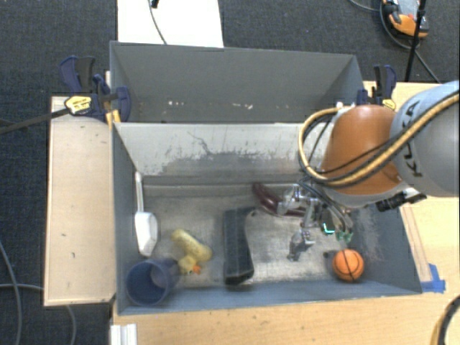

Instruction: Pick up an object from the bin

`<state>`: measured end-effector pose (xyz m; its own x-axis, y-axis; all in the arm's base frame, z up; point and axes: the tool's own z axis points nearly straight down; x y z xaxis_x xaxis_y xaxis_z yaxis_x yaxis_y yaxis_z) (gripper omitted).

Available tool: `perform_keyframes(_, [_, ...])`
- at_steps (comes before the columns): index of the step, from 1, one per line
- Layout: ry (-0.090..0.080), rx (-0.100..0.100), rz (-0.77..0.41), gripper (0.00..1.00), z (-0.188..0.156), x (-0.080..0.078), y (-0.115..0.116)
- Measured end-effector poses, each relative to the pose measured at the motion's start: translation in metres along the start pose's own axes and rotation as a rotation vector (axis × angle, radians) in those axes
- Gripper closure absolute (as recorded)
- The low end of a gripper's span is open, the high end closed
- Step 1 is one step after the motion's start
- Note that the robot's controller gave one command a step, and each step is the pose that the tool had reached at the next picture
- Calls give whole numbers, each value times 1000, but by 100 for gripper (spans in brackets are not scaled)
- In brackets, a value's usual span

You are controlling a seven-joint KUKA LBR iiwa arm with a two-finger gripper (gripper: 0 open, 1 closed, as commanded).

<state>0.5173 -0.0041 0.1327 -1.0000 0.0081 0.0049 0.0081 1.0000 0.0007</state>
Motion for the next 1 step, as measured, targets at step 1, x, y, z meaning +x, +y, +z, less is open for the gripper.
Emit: perform_keyframes(1, [-7, 0, 0, 0, -3, -2, 0])
